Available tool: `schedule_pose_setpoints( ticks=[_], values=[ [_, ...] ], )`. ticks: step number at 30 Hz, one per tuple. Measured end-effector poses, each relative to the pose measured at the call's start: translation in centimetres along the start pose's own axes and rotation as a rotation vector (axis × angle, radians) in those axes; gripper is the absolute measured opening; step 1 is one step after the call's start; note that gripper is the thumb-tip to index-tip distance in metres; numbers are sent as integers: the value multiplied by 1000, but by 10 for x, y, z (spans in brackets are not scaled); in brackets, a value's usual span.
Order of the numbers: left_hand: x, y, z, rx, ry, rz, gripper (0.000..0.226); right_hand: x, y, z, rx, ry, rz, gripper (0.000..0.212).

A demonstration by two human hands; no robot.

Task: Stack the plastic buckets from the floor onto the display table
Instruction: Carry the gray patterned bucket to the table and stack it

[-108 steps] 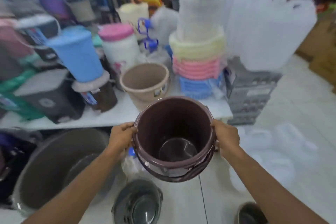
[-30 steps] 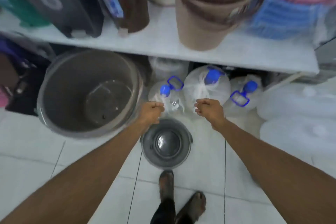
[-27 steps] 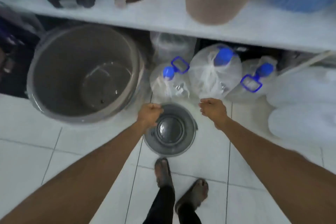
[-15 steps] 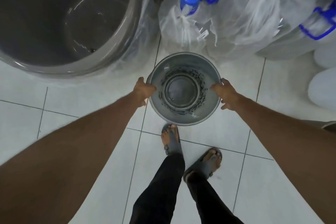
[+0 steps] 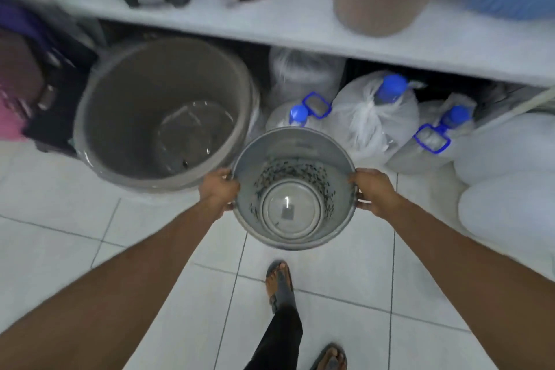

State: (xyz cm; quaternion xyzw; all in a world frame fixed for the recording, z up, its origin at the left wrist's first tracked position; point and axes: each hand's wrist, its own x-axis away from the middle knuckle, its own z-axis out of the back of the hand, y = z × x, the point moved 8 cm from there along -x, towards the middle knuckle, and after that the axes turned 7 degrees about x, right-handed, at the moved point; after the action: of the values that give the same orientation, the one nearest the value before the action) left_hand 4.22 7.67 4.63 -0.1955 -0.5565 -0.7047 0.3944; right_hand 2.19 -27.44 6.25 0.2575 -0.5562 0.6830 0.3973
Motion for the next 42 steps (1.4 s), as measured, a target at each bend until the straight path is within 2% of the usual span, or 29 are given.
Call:
schedule_pose_setpoints(
  ticks=[2,4,9,13,17,18,20,21,24,26,29,32,34,37,42],
  values=[
    [45,41,20,29,29,-72,52,50,-37,18,-22,9,66,21],
    [93,90,42,47,70,-168,43,99,-78,41,-31,45,144,21],
    [217,214,87,77,150,-439,31,222,-177,109,-29,131,317,7],
    [311,311,105,123,128,-619,24,320,-260,165,-54,170,483,4],
    [364,396,104,143,96,-720,20,387,-328,211,-81,215,624,4],
    [369,418,103,138,99,-757,24,392,-343,224,-94,247,649,12],
    [381,462,94,126,82,-807,25,385,-376,256,-107,301,685,37],
    [386,479,87,131,61,-829,22,376,-389,269,-114,330,693,37],
    [388,537,57,149,-20,-863,15,400,-416,291,-169,427,741,6],
    [373,575,34,153,-50,-862,13,399,-434,303,-210,480,748,11],
    [342,628,0,124,-68,-864,15,374,-467,315,-235,519,749,4],
    [305,671,-40,99,-115,-857,16,329,-506,325,-224,555,735,12],
    [281,685,-58,88,-139,-843,15,303,-519,325,-200,566,708,9],
    [225,699,-87,30,-163,-798,11,251,-536,320,-186,579,660,16],
    [156,691,-125,-37,-213,-725,15,172,-546,308,-97,588,562,18]
  ],
)
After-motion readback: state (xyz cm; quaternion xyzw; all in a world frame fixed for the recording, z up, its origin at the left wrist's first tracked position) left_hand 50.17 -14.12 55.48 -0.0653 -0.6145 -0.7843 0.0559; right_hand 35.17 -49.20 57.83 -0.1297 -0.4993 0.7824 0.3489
